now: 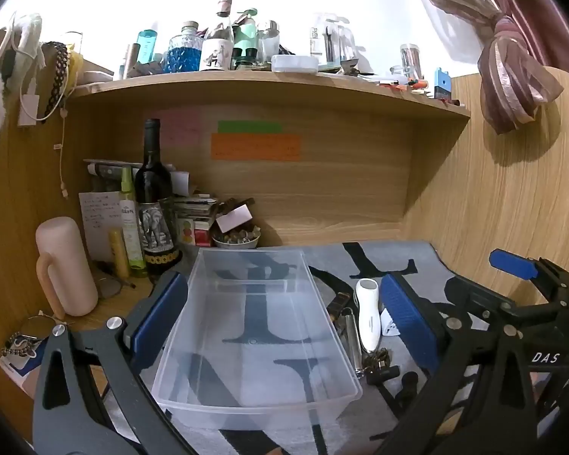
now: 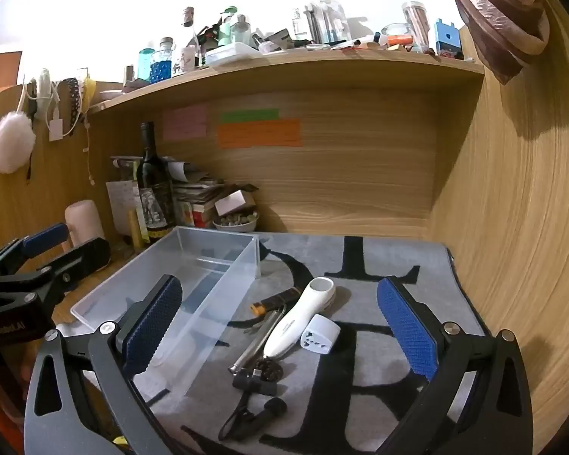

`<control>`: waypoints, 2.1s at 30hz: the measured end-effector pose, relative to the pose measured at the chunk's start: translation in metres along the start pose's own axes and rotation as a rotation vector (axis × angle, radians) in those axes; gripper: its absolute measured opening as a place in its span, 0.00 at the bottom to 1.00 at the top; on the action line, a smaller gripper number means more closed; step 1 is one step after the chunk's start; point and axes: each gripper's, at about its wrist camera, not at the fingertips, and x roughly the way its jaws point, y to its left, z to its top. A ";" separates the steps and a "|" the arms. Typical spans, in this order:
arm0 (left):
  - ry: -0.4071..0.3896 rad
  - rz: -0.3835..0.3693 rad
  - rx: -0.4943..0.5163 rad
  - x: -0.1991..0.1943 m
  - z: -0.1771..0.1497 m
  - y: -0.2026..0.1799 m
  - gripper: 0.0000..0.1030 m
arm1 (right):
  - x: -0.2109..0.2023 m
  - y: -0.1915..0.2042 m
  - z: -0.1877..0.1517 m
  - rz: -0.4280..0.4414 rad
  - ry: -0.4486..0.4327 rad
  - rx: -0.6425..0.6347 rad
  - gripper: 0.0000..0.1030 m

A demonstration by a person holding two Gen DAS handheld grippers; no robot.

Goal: Organize rigid objects

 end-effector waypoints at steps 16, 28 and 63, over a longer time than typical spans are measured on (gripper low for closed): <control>0.001 -0.017 -0.004 0.001 0.000 0.003 1.00 | 0.003 -0.003 0.000 0.000 0.002 -0.007 1.00; 0.000 -0.013 -0.005 0.001 -0.001 0.005 1.00 | 0.000 0.004 0.002 0.002 -0.003 -0.020 1.00; 0.002 -0.012 0.001 0.001 -0.005 0.004 1.00 | 0.000 0.005 0.002 0.001 -0.004 -0.023 1.00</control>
